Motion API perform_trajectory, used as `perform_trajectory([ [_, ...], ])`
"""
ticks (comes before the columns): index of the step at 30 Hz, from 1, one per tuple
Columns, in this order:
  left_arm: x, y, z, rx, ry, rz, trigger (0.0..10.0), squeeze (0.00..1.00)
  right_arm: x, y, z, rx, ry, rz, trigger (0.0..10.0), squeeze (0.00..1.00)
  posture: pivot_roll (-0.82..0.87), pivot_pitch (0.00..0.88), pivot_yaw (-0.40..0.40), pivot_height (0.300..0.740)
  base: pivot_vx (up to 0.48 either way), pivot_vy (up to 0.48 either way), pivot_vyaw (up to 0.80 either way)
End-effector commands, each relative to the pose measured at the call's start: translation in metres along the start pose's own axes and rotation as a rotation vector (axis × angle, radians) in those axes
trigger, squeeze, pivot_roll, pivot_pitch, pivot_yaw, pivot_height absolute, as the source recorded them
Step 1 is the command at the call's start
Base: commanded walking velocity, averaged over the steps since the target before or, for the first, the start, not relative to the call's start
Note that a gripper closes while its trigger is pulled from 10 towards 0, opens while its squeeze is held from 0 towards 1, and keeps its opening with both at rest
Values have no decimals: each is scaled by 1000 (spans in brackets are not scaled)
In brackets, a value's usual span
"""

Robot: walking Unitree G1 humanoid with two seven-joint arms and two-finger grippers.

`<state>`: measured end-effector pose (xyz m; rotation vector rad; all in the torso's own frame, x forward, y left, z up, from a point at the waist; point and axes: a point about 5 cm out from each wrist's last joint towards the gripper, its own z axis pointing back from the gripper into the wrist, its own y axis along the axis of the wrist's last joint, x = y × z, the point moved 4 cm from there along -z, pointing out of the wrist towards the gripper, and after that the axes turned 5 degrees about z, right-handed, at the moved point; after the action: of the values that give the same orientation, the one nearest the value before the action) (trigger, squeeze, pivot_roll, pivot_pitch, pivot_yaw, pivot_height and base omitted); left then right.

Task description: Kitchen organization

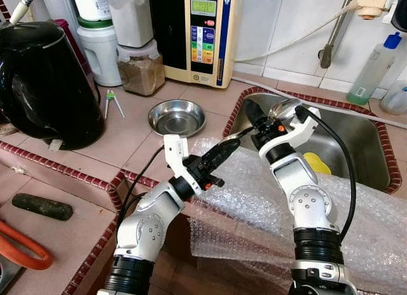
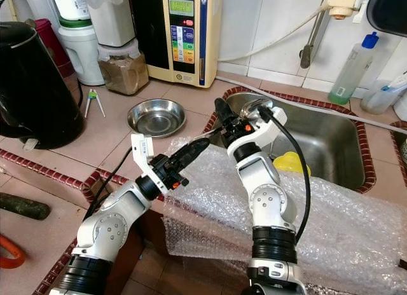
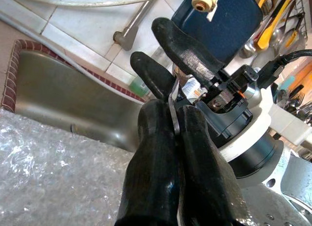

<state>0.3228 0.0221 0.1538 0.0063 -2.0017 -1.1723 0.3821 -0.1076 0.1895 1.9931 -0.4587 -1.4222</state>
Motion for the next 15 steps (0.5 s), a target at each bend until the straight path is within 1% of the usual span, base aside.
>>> perform_trajectory([
  [1,-2,3,0,-9,13,-14,0,0,-3,0,-1,6,20,-6,0,0,-27,5,9,740,0,0,0],
  [7,-4,2,2,-14,26,-16,0,0,-10,7,1,42,73,-32,0,0,-21,6,8,740,0,0,0],
  [12,-7,2,2,-20,37,-16,0,0,-12,10,4,50,95,-30,0,0,-21,6,8,740,0,0,0],
  [15,-10,1,3,-23,51,-10,0,0,-15,15,6,82,120,-49,0,0,-21,6,8,740,0,0,0],
])
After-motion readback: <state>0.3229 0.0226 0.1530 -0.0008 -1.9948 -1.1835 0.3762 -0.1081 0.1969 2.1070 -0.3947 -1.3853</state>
